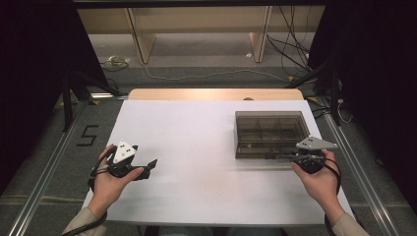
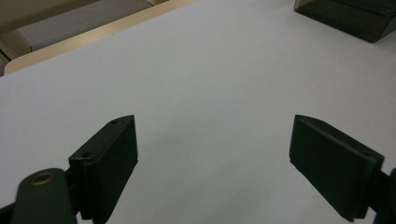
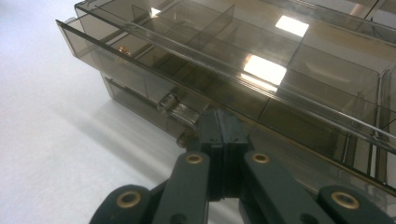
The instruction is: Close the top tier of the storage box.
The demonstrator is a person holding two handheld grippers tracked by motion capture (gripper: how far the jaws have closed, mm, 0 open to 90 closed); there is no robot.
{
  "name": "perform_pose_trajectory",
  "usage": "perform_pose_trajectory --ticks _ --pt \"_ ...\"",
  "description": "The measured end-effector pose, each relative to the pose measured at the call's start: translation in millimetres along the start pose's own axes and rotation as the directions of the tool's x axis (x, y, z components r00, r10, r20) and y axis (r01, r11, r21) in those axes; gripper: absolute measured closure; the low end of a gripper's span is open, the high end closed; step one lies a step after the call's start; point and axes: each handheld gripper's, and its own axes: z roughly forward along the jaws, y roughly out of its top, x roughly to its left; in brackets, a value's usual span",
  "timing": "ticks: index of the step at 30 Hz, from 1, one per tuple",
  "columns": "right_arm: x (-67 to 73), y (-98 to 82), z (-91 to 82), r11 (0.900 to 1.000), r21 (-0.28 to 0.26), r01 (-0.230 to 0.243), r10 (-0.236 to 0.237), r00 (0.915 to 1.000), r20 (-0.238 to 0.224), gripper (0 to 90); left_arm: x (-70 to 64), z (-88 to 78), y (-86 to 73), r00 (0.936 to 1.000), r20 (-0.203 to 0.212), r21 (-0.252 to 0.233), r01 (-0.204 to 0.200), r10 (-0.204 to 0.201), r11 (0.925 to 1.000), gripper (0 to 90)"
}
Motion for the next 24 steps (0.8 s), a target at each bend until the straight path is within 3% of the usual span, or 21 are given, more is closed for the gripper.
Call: perform_pose_trajectory --ticks 24 --pt "-2.8 4.1 8.4 1.0 -0.001 0.0 0.0 0.9997 0.023 90.0 0.0 0.2 0.0 1.0 0.0 -0.004 0.005 -0.005 1.0 15.2"
